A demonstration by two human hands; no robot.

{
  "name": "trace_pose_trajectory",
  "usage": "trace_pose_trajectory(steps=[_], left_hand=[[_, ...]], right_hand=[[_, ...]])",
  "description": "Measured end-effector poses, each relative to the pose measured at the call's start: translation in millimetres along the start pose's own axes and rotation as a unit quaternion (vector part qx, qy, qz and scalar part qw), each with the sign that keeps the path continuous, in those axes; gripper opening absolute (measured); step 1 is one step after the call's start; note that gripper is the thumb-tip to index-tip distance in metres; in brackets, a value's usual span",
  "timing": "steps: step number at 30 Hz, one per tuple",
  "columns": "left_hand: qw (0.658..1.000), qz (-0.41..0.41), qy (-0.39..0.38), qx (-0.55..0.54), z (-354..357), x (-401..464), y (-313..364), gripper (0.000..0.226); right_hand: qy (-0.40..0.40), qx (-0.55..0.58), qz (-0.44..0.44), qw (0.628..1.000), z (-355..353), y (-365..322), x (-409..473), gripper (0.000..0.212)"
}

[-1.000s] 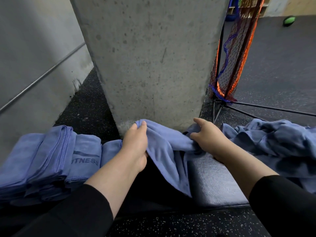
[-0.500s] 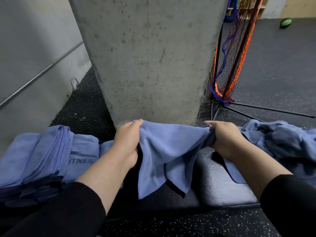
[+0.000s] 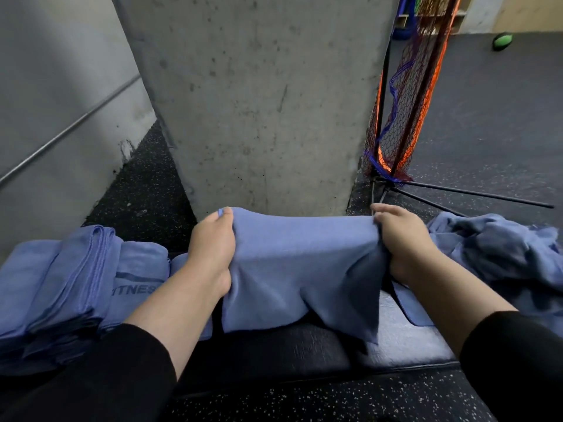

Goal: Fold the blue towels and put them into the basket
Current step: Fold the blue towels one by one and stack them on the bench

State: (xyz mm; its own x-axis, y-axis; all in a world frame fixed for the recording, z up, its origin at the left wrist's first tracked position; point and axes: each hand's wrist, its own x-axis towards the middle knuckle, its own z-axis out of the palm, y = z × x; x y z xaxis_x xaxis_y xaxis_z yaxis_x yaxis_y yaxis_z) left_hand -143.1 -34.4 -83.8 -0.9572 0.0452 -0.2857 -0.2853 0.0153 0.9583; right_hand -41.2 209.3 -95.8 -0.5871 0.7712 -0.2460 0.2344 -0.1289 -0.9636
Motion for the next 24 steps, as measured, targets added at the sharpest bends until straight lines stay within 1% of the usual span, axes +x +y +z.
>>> trace_pose_trajectory(steps=[1, 2, 4, 5, 6, 7, 8, 9, 10, 11, 12, 13, 14, 15, 16, 17, 18, 19, 20, 21, 23, 24], left_hand=[[1.000, -0.001, -0.003, -0.003, 0, 1, -1, 0.033], [1.000, -0.004, -0.008, -0.007, 1, 1, -1, 0.033], [0.999, -0.020, -0.015, -0.019, 2, 1, -3, 0.031], [0.999, -0.039, -0.023, -0.024, 2, 2, -4, 0.029], [0.997, -0.063, -0.038, -0.029, 2, 2, -5, 0.026], [0.994, -0.085, -0.052, -0.034, 2, 2, -6, 0.024], [0.992, -0.103, -0.068, -0.034, 3, 0, -7, 0.022], [0.990, -0.112, -0.076, -0.031, 4, -1, -8, 0.022], [0.991, -0.109, -0.078, -0.024, 4, -1, -9, 0.024], [0.993, -0.094, -0.072, -0.021, 5, 0, -10, 0.026], [0.995, -0.079, -0.062, -0.024, 5, 0, -9, 0.028], [0.996, -0.064, -0.046, -0.036, 4, 2, -8, 0.030], [0.996, -0.058, -0.040, -0.060, 4, 4, -7, 0.033], [0.993, -0.063, -0.043, -0.094, 3, 6, -6, 0.036], [0.988, -0.074, -0.056, -0.120, 2, 6, -6, 0.036], [0.985, -0.086, -0.073, -0.132, 0, 6, -6, 0.032], [0.982, -0.097, -0.096, -0.130, 0, 4, -5, 0.025], [0.981, -0.107, -0.111, -0.121, -1, 2, -7, 0.017], [0.981, -0.113, -0.112, -0.111, -1, 2, -9, 0.013], [0.984, -0.110, -0.100, -0.102, -2, 2, -10, 0.013], [0.992, -0.082, -0.056, -0.077, -3, 4, -13, 0.017], [0.995, -0.071, -0.043, -0.059, -3, 5, -13, 0.019]], right_hand=[[0.000, 0.077, 0.038, 0.996, 0, -1, 1, 0.035], [0.002, 0.109, 0.061, 0.992, 0, 1, 4, 0.035], [-0.012, 0.118, 0.101, 0.988, 2, 8, 9, 0.034], [-0.032, 0.134, 0.120, 0.983, 2, 10, 8, 0.032], [-0.063, 0.152, 0.135, 0.977, 1, 13, 6, 0.035], [-0.105, 0.140, 0.140, 0.975, 0, 16, 4, 0.038], [-0.156, 0.088, 0.128, 0.975, -1, 16, -1, 0.036], [-0.201, -0.012, 0.096, 0.975, -2, 18, -6, 0.035], [-0.222, -0.111, 0.047, 0.968, -2, 21, -8, 0.038], [-0.211, -0.172, 0.002, 0.962, -1, 22, -9, 0.042], [-0.195, -0.179, -0.028, 0.964, 1, 20, -9, 0.045], [-0.177, -0.124, -0.039, 0.976, 1, 15, -8, 0.045], [-0.165, -0.030, -0.035, 0.985, -1, 12, -5, 0.043], [-0.172, 0.049, -0.031, 0.983, -4, 9, -3, 0.039], [-0.192, 0.089, -0.030, 0.977, -7, 8, -4, 0.037], [-0.227, 0.060, -0.034, 0.972, -9, 10, -6, 0.037], [-0.264, -0.022, -0.047, 0.963, -11, 14, -11, 0.038], [-0.284, -0.120, -0.062, 0.949, -10, 21, -16, 0.038], [-0.279, -0.175, -0.069, 0.942, -8, 27, -18, 0.040], [-0.250, -0.182, -0.067, 0.949, -7, 29, -18, 0.041], [-0.163, -0.116, -0.044, 0.979, -10, 26, -15, 0.042], [-0.126, -0.091, -0.031, 0.987, -13, 26, -12, 0.041]])
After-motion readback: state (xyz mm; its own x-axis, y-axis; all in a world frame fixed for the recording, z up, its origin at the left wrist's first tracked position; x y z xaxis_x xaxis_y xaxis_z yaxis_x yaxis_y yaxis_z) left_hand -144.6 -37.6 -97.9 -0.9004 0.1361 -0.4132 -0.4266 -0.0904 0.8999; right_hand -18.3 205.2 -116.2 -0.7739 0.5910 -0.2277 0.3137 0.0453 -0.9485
